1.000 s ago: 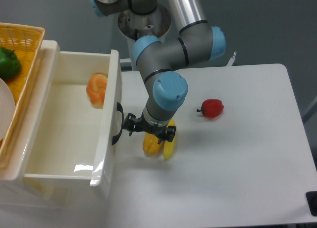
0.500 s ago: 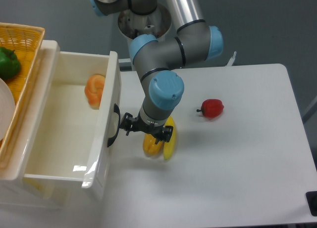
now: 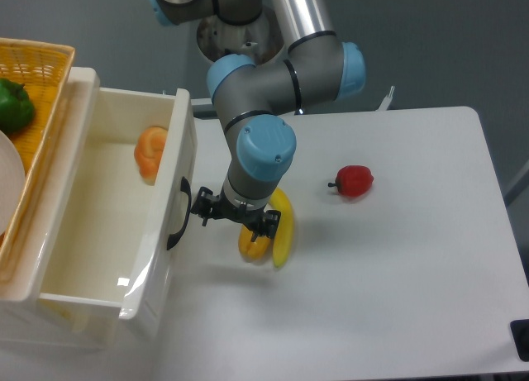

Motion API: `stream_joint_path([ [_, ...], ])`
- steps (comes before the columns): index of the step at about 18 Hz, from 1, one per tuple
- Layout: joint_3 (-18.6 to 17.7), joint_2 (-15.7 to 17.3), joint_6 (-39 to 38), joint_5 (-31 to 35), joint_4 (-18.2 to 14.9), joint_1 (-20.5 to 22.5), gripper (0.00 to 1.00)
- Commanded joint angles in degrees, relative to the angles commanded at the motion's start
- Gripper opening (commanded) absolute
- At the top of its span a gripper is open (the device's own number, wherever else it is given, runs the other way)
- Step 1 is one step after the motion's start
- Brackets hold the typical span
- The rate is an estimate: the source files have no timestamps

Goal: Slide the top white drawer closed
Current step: 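Push the white drawer inward into the cabinet with the gripper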

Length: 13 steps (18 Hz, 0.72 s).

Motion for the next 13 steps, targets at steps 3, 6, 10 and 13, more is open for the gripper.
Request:
stream_joint_path([
  [3, -0.1, 0.2, 0.0, 0.0, -0.3, -0.1, 1.0],
  [6, -0.1, 0.6, -0.1, -0.4, -0.4, -0.8, 1.0],
  [10, -0.3, 1.0, -0.1, -0.4, -0.4, -1.7, 1.0],
  [13, -0.4, 1.0, -0.1, -0.4, -0.4, -2.3, 1.0],
])
